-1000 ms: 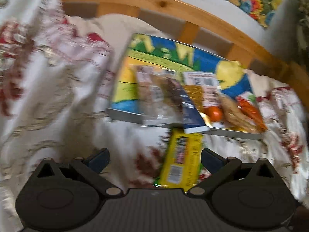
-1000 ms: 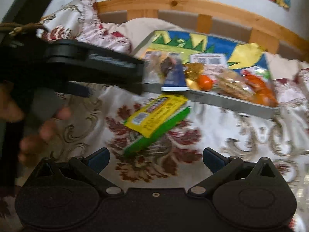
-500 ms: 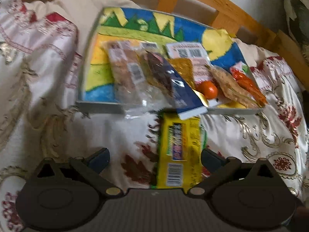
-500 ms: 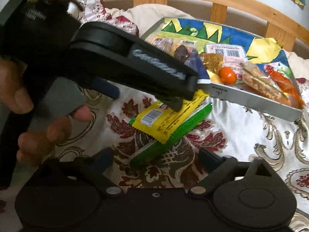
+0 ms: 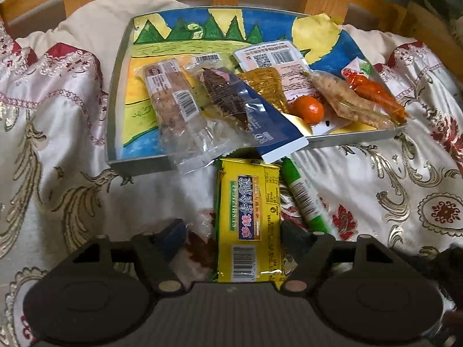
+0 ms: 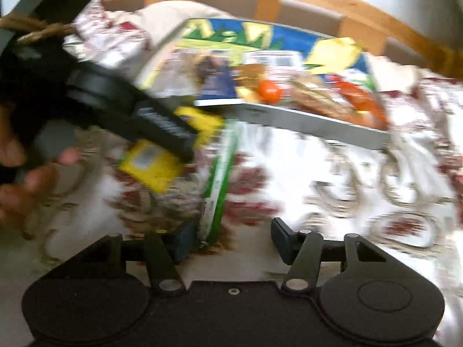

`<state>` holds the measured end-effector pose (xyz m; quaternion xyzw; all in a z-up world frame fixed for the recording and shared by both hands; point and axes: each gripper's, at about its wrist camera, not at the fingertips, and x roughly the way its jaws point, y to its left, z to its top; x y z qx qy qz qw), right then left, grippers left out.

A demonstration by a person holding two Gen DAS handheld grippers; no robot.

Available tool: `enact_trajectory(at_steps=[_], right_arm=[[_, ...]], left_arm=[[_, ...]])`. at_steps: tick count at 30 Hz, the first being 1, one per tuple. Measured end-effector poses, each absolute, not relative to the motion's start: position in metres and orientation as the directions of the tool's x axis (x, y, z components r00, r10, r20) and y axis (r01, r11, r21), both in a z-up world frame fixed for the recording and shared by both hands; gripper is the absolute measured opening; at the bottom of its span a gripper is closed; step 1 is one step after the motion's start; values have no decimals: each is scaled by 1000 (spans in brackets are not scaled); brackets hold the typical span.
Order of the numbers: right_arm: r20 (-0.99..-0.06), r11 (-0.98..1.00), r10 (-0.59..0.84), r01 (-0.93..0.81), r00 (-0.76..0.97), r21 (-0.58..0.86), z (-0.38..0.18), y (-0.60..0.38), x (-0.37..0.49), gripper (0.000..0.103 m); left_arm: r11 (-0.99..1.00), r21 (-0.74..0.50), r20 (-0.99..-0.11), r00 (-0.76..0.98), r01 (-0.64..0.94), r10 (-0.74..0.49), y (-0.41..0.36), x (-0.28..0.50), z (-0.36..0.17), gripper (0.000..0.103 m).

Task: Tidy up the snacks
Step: 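Close the left tool on the yellow wafer package while the right tool grips the green stick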

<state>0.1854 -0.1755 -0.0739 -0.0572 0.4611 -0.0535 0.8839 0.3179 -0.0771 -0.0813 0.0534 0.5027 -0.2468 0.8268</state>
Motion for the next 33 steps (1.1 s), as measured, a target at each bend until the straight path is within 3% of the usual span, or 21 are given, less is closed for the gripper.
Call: enact_trajectory(at_steps=[5,6,8,10,14,19,26,33], right_arm=[[-801,987,-161,81,577,-140,-74,-186,188,63],[-797,988,-153,73,585,-136,-74,-184,189,65],[-792,990,-126,28,598,-137,-78,-179,201,80],[-780,982,-145,-8,609,-188,-82,-172,208,80],[-743,956,-172,-71,647,-284,-89,-162,214,70],[-735,961,-158,-67,659,-267,-93,-168,221,58],[-742,970,-108,-93,662,-224,-93,-170,222,19],[-721,929,-204,-102,662,-357,-86,-167,209,17]], left_arm=[[875,-189,-842,385,446,-377,-75,320,-84,83],[877,-191,-842,386,441,-378,-75,320,-85,83],[880,-178,-842,394,441,-368,-75,319,-85,82],[880,-154,-845,402,449,-353,-78,319,-85,82],[878,-141,-844,408,457,-347,-78,317,-84,75],[871,-137,-851,394,471,-347,-83,315,-78,54],[877,-132,-871,369,463,-325,-86,303,-74,51],[892,-124,-888,352,434,-295,-79,282,-69,51]])
